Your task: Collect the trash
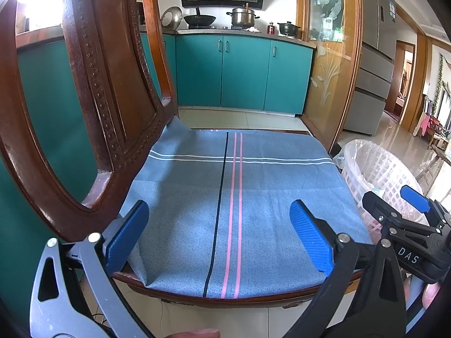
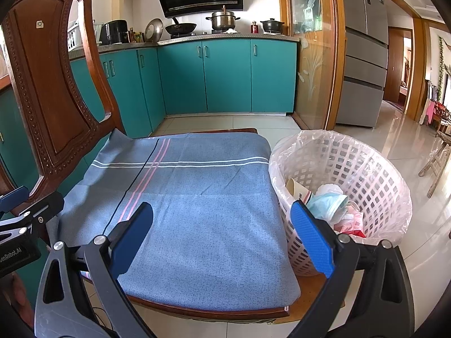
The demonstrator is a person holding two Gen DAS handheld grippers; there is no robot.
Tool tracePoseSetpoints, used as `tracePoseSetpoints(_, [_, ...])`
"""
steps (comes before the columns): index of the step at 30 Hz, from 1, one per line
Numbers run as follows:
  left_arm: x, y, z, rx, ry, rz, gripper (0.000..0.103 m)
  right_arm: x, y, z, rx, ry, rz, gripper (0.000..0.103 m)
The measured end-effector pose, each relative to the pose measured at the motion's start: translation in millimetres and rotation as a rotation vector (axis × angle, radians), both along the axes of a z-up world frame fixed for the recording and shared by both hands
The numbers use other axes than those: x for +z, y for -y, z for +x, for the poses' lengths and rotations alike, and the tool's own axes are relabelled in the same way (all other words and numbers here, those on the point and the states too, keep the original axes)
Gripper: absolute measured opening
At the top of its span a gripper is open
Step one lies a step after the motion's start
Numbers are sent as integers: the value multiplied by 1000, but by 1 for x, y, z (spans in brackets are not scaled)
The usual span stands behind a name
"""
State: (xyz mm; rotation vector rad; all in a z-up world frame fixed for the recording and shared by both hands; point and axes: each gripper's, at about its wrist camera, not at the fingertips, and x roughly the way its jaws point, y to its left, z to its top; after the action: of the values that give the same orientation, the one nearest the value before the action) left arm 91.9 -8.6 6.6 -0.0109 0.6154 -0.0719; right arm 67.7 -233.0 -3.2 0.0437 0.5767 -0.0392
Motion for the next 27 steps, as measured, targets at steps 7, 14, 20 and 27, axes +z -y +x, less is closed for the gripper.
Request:
tracePoseSetpoints(7, [-1, 0, 0, -6, -4, 1, 100, 0, 0, 0, 1, -1, 0, 96])
tracePoseSetpoints(14, [-1, 1, -1, -13, -6, 1, 100, 0, 0, 0, 1, -2, -1, 96])
tracePoseSetpoints(20, [-1, 1, -2, -15, -6, 2, 100, 0, -1, 0, 2, -3, -1, 96])
tracePoseSetpoints(27, [-1, 0, 1, -12, -15, -11, 100, -1, -3, 0, 6, -6, -2, 96])
